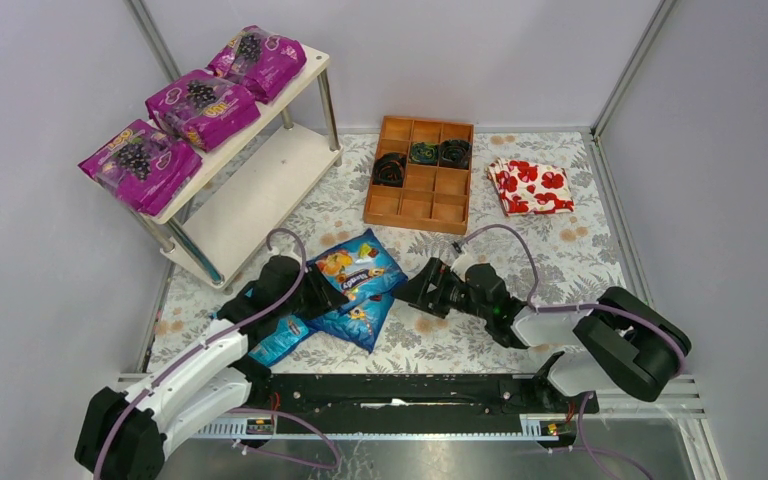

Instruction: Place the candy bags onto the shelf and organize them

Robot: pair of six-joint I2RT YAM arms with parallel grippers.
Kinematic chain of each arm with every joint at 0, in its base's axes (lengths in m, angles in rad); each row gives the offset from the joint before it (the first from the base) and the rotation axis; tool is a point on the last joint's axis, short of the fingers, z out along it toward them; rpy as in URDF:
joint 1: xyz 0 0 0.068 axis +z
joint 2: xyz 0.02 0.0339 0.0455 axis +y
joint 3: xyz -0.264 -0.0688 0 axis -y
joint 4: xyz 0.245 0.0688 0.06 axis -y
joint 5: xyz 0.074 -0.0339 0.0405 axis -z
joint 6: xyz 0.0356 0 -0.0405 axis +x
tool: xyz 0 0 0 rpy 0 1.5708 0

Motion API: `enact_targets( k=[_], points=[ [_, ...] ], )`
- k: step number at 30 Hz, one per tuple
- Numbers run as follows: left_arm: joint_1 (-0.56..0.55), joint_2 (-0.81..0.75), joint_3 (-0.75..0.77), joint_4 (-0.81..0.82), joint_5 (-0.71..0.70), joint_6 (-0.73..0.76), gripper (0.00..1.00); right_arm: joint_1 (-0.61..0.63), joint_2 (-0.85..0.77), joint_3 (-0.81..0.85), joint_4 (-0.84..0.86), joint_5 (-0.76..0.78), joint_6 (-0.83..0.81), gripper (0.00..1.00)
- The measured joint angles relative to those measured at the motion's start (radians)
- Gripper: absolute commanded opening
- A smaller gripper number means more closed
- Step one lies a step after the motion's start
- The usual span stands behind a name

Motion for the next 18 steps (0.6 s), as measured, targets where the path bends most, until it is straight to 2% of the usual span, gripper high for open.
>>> enact_targets(
  k=[2, 5, 6, 13, 14, 15, 16, 18],
  points=[
    [0.000, 0.016, -0.005, 0.042, 0.034, -0.008, 0.32, 0.015, 0.002, 0.000, 0.012, 0.015, 0.028, 1.00],
    [0.000, 0.022, -0.019, 0.129, 0.100, -0.031, 0.06, 0.035, 0.030, 0.000, 0.077, 0.044, 0.089, 1.00],
    [0.000, 0.022, -0.023, 0.153, 0.117, -0.043, 0.01, 0.039, 0.045, 0.000, 0.102, 0.053, 0.107, 1.00],
    [0.000, 0.022, -0.029, 0.296, 0.209, -0.093, 0.00, 0.050, 0.254, -0.001, 0.343, 0.119, 0.271, 1.00],
    [0.000, 0.022, -0.029, 0.313, 0.221, -0.102, 0.02, 0.050, 0.297, -0.001, 0.386, 0.132, 0.299, 1.00],
    [0.000, 0.022, -0.029, 0.315, 0.223, -0.105, 0.18, 0.050, 0.325, -0.001, 0.412, 0.140, 0.317, 1.00],
    [0.000, 0.022, -0.025, 0.303, 0.218, -0.106, 0.41, 0.050, 0.352, -0.002, 0.441, 0.150, 0.335, 1.00],
    [-0.001, 0.020, -0.012, 0.243, 0.191, -0.114, 0.71, 0.050, 0.396, -0.008, 0.505, 0.168, 0.368, 1.00]
  ],
)
